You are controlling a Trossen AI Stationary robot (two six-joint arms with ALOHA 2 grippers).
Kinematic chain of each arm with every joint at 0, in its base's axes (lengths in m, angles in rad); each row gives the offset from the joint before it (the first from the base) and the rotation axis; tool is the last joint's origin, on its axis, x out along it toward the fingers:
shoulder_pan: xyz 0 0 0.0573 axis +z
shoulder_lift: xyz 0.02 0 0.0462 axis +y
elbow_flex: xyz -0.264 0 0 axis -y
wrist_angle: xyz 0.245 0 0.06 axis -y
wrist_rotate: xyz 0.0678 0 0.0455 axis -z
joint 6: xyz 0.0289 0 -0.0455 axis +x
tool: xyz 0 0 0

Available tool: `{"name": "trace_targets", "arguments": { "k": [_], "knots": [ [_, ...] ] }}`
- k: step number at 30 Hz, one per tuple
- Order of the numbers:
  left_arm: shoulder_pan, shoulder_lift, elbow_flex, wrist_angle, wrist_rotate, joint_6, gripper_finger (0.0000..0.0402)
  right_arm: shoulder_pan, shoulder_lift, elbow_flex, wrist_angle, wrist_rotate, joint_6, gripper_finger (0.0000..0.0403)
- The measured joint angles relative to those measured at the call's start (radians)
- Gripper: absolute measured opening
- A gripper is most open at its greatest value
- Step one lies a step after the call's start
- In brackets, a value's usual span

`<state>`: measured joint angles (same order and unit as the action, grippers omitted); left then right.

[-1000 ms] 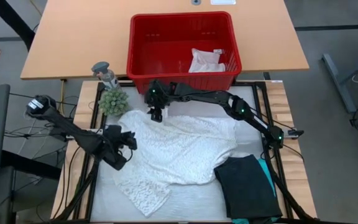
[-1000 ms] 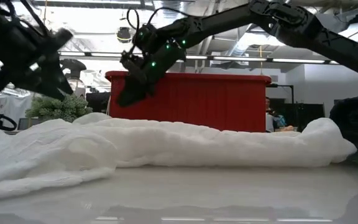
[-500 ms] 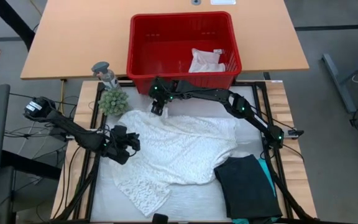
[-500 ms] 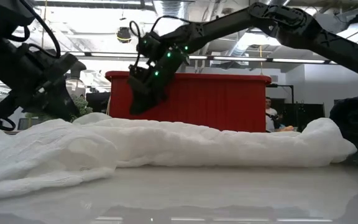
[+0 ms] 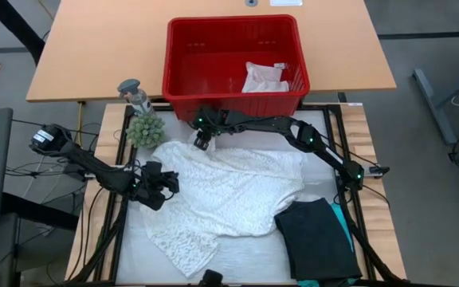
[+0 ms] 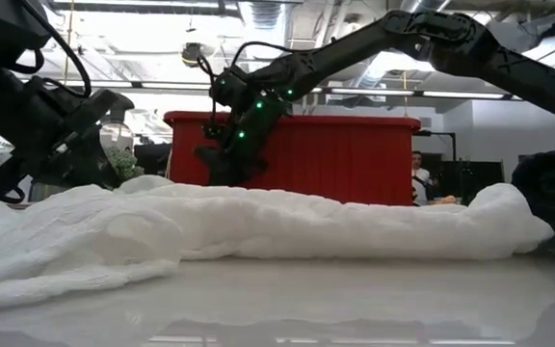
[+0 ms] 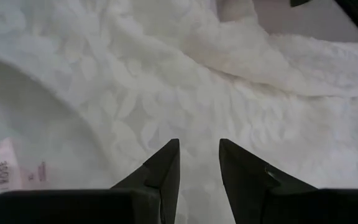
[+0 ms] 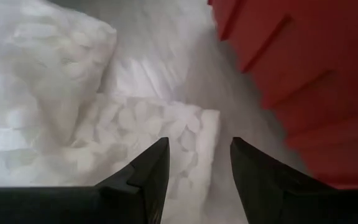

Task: Fold Laundry from Bin
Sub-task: Fold the white t-shirt

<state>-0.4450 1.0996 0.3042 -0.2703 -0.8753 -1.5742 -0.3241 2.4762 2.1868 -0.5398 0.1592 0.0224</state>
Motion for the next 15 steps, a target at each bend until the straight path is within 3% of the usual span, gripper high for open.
{"name": "trace_targets", "arguments": {
  "k": [3, 9, 12, 15],
  "knots": [
    [0.0, 0.0, 0.0, 0.011, 0.007, -0.013, 0.01, -0.001, 0.0, 0.008, -0.021, 0.003, 0.027, 0.0192],
    [0.001, 0.0, 0.0, 0.086, 0.013, 0.015, 0.01, 0.0, -0.013, 0.106, -0.272, -0.033, -0.053, 0.0192],
    [0.002, 0.0, 0.0, 0.09, 0.022, 0.02, 0.01, -0.007, -0.014, 0.093, -0.292, -0.127, -0.046, 0.0192],
    [0.002, 0.0, 0.0, 0.09, 0.041, 0.022, 0.01, -0.008, -0.006, 0.079, -0.276, -0.13, -0.049, 0.0192]
  ]
}}
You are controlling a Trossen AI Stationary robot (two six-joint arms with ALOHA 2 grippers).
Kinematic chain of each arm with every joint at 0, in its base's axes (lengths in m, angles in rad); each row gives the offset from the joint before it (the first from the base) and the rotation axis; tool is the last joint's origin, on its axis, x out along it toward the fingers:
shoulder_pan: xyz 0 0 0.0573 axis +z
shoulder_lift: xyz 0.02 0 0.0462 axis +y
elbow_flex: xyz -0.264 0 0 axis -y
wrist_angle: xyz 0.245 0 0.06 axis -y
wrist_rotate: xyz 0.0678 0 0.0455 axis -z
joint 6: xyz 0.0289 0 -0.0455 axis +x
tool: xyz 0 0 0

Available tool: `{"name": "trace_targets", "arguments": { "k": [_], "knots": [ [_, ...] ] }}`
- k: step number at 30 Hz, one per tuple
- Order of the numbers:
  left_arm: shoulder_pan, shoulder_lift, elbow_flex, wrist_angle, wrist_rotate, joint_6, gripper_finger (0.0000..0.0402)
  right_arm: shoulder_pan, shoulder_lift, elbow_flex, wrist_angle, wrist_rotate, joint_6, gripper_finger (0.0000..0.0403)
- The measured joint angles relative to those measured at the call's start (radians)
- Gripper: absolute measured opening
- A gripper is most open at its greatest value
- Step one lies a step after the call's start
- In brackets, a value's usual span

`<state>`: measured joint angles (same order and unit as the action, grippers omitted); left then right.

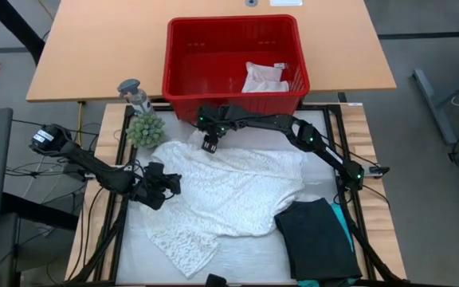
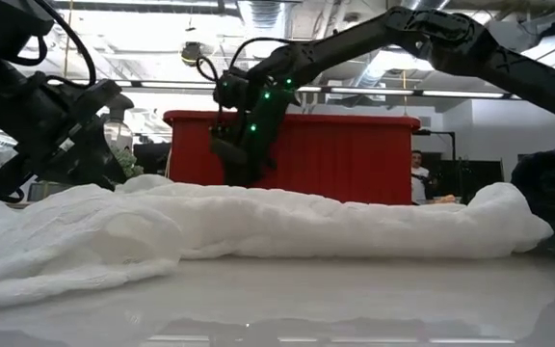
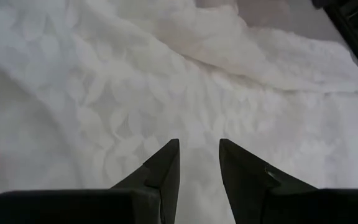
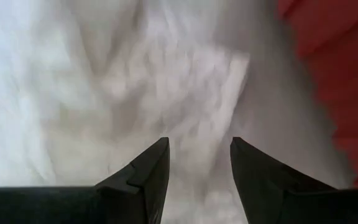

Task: Fold Laundry from Bin
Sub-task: Fold the white t-shirt

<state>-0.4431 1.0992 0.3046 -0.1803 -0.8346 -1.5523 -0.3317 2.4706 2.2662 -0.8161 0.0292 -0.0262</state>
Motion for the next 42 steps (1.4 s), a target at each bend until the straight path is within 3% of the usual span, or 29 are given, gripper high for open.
{"name": "trace_targets", "arguments": {
  "k": [7, 13, 18, 22, 27, 35, 42],
  "knots": [
    [0.001, 0.0, 0.0, -0.003, 0.001, 0.027, 0.01, -0.015, 0.021, 0.004, 0.081, -0.037, 0.098, 0.0192],
    [0.001, 0.0, 0.0, -0.003, 0.007, 0.026, 0.01, 0.012, 0.019, 0.004, -0.065, -0.07, 0.207, 0.0192],
    [0.001, 0.0, 0.0, -0.004, -0.008, 0.04, 0.01, 0.026, 0.042, 0.001, -0.061, -0.04, 0.195, 0.0189],
    [0.001, 0.0, 0.0, -0.002, -0.007, 0.041, 0.01, 0.031, 0.053, 0.009, -0.042, -0.005, 0.203, 0.0143],
    [0.001, 0.0, 0.0, -0.004, -0.003, 0.041, 0.01, 0.031, 0.055, 0.01, -0.041, -0.003, 0.211, 0.0023],
    [0.001, 0.0, 0.0, -0.004, 0.002, 0.072, 0.01, 0.034, 0.049, 0.069, -0.075, 0.005, 0.212, 0.0017],
    [0.001, 0.0, 0.0, -0.006, 0.002, 0.075, 0.01, 0.054, -0.001, 0.091, 0.001, 0.018, 0.202, 0.0017]
  ]
}}
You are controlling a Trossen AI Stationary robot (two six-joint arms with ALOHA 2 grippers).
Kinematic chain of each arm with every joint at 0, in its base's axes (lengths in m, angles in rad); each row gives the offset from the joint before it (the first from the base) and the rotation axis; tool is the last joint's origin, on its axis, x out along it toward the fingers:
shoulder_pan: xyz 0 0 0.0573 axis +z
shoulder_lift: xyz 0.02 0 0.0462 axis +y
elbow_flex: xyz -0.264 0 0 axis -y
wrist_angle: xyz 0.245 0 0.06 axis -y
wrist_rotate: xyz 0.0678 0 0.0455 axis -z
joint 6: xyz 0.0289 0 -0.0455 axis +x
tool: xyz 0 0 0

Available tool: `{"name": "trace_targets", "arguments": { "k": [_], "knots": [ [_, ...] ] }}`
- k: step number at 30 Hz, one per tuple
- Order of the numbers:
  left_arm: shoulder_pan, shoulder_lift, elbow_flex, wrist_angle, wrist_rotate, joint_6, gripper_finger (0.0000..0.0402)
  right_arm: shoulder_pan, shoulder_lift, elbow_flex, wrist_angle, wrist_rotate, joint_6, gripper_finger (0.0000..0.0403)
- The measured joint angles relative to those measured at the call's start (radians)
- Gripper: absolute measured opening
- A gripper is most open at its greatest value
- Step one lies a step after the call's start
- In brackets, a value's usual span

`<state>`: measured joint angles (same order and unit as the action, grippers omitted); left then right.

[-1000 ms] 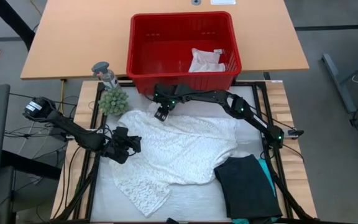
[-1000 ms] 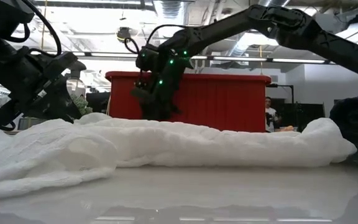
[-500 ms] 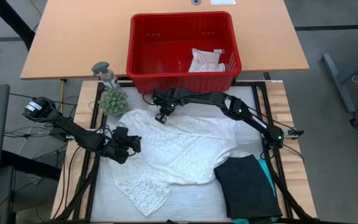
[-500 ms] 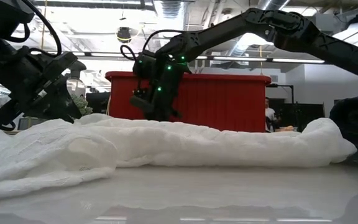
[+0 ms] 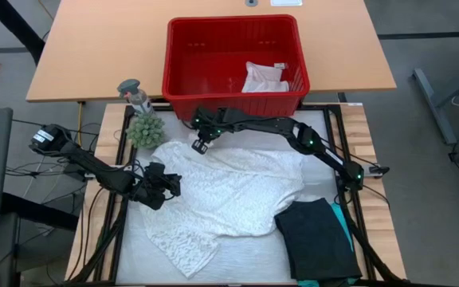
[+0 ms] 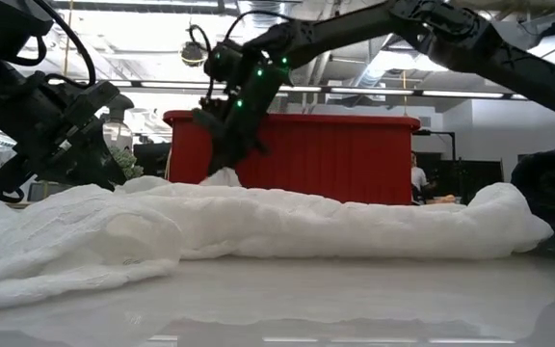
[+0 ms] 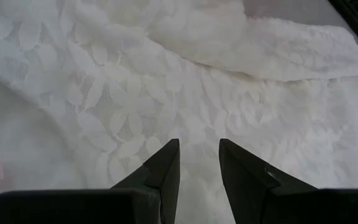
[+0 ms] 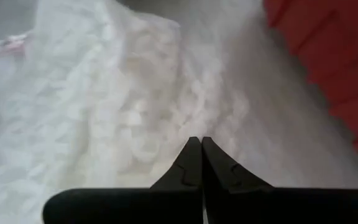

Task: Fold Laundry from Bin
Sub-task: Fold the white t-shirt

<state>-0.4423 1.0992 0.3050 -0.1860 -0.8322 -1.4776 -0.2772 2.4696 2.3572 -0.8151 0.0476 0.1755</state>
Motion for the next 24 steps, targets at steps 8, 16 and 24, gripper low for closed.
{"name": "trace_targets", "arguments": {
  "k": [8, 16, 24],
  "knots": [
    [0.0, 0.0, 0.0, -0.007, 0.0, 0.001, 0.01, 0.082, -0.011, -0.003, 0.031, -0.041, -0.143, 0.0017],
    [0.0, 0.0, 0.0, -0.012, 0.01, 0.001, 0.01, 0.208, -0.06, 0.0, 0.14, 0.064, -0.331, 0.0017],
    [0.0, 0.0, 0.001, -0.002, 0.085, 0.0, 0.01, 0.261, -0.062, -0.026, 0.123, -0.09, -0.384, 0.0022]
  ]
}}
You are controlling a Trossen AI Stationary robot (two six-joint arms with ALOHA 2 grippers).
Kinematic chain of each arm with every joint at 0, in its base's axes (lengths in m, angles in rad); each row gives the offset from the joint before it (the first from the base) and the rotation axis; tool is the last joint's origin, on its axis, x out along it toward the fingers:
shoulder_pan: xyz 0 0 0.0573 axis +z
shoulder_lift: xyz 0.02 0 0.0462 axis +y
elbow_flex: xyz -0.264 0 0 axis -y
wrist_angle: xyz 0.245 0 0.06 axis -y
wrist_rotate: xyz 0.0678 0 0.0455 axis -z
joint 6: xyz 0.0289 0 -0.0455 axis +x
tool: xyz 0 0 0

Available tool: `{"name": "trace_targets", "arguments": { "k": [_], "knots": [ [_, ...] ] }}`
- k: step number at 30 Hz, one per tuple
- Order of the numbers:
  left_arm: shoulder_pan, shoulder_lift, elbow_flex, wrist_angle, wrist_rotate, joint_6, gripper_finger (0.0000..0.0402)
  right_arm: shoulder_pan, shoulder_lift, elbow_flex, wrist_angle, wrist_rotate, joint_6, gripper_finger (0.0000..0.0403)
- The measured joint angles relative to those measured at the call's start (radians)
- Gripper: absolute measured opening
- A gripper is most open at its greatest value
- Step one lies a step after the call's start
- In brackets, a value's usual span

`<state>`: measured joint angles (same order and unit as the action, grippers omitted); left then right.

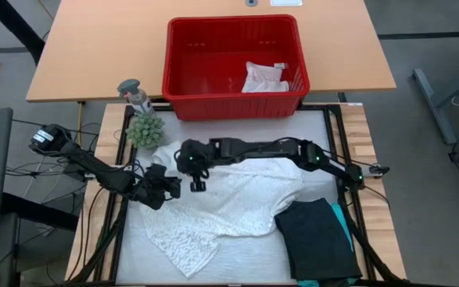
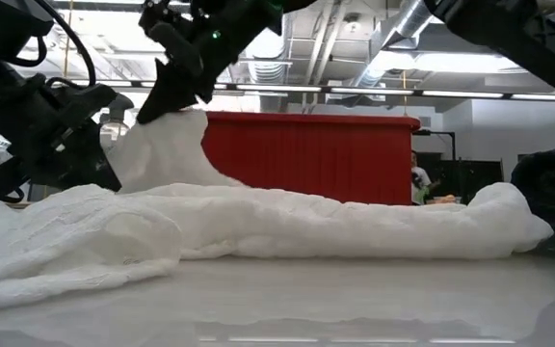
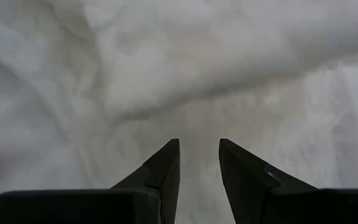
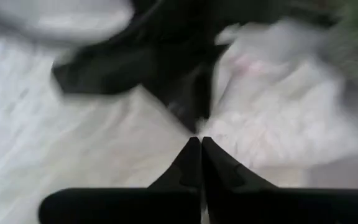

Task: Fold Laundry from Bin
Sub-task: Fold the white t-shirt

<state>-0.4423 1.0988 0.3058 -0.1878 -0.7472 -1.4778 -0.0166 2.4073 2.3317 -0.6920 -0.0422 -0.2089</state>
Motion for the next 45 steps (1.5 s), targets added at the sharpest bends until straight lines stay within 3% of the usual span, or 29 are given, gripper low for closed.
{"name": "trace_targets", "arguments": {
  "k": [3, 8, 11, 14, 19, 21, 23, 25, 29, 34, 39, 45],
  "knots": [
    [0.0, 0.0, 0.0, 0.0, 0.074, 0.002, 0.01, 0.006, 0.003, -0.036, -0.023, -0.095, -0.015, 0.0048],
    [-0.004, -0.046, 0.0, -0.005, 0.281, 0.051, 0.0099, 0.008, 0.006, -0.079, -0.057, -0.208, -0.031, 0.01],
    [-0.017, -0.133, 0.003, -0.018, 0.291, 0.06, 0.0087, -0.001, 0.001, -0.077, -0.071, -0.271, -0.035, 0.0136],
    [-0.017, -0.243, 0.039, -0.097, 0.194, 0.064, 0.0065, -0.02, -0.013, -0.072, -0.112, -0.265, -0.024, 0.0167],
    [0.005, -0.415, 0.094, -0.21, -0.174, 0.157, 0.0033, -0.091, -0.039, -0.065, -0.135, -0.214, 0.046, 0.0188],
    [0.05, -0.458, 0.106, -0.287, -0.238, 0.178, 0.0029, -0.127, -0.037, -0.067, -0.199, -0.215, 0.098, 0.0188],
    [0.121, -0.485, 0.11, -0.346, -0.194, 0.184, 0.0028, -0.159, -0.031, -0.069, -0.262, -0.219, 0.127, 0.0187],
    [0.197, -0.494, 0.111, -0.35, -0.069, 0.195, 0.0032, -0.186, -0.034, -0.069, -0.32, -0.214, 0.117, 0.0187],
    [0.304, -0.467, 0.111, -0.215, 0.148, 0.275, 0.0065, -0.223, -0.072, -0.068, -0.428, -0.212, 0.08, 0.0187],
    [0.376, -0.393, 0.111, -0.027, 0.198, 0.435, 0.0109, -0.249, -0.133, -0.068, -0.532, -0.155, 0.012, 0.0186],
    [0.448, -0.34, 0.142, -0.101, 0.216, 0.302, 0.01, -0.267, -0.223, -0.119, -0.631, -0.156, -0.039, 0.0156],
    [0.508, -0.281, 0.228, -0.227, 0.298, 0.4, 0.0068, -0.312, -0.476, -0.401, -0.587, -0.182, -0.034, 0.0107]
  ]
}}
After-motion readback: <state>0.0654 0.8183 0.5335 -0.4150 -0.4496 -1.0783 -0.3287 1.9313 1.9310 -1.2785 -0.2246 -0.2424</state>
